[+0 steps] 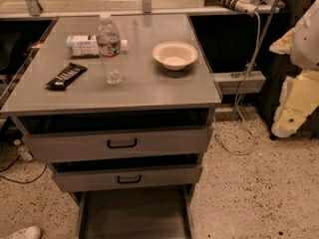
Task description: Place water bottle into bottom drawer
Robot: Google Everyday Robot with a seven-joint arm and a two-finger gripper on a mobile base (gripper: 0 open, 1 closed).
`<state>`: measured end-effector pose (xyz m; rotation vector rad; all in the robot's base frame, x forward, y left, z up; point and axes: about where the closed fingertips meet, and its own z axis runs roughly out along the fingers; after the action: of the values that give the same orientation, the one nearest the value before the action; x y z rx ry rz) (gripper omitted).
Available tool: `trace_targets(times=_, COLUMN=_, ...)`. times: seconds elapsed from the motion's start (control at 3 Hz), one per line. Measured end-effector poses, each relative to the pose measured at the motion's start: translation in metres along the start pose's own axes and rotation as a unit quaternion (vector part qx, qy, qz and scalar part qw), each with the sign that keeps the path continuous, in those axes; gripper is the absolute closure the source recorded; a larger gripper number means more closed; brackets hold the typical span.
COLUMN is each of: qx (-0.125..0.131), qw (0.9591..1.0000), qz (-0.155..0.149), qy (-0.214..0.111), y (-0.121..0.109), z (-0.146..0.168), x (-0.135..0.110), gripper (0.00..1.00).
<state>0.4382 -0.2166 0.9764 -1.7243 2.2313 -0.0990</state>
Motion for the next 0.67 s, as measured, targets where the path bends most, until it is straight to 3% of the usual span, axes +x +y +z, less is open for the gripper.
trace_targets(times=0.33, qx=0.000, qw=1.0000, qz=0.000, qy=0.000, y=0.000, z=0.000, x=0.000, gripper=0.00)
trace_targets(times=0.67, qx=0.005, qw=0.9999, qz=0.000, qy=-0.015, y=-0.002, z=0.006, x=-0.016, gripper=0.00)
